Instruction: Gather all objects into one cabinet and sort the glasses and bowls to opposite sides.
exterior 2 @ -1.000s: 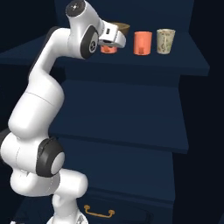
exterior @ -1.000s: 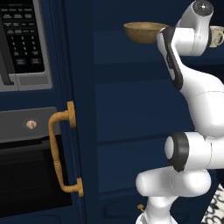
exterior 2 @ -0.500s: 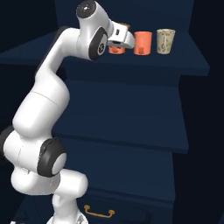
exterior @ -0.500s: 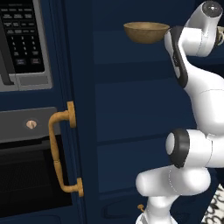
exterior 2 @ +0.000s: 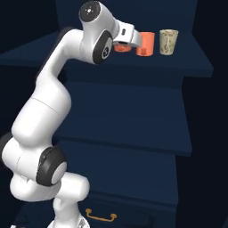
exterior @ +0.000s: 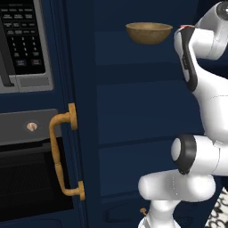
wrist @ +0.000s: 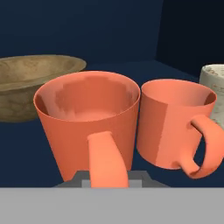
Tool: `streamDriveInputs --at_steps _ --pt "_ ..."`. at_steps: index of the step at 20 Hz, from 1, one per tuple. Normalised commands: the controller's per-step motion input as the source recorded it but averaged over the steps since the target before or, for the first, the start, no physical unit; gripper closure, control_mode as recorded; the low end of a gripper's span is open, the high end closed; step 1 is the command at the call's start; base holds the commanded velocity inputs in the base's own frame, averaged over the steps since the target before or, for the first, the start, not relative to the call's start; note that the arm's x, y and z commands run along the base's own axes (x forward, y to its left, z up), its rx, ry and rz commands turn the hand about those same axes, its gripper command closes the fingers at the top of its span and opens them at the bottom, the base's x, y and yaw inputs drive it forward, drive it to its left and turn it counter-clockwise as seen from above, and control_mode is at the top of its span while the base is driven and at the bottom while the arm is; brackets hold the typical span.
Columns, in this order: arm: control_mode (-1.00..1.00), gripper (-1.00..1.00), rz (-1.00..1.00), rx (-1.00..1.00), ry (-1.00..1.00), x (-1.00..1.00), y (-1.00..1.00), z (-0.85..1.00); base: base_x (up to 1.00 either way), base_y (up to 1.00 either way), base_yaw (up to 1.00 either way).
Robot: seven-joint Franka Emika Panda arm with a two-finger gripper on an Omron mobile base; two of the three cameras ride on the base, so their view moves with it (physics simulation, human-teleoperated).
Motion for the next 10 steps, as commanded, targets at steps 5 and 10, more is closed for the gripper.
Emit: streamDriveInputs --at_steps 5,10 --pt "-1.00 1.00 0.00 -0.02 -0.04 -0.03 -0.28 0.00 0.00 0.00 0.00" --pt "-1.00 1.00 0.04 0.00 0.01 -0.48 -0.20 0.20 0.00 0.00 0.00"
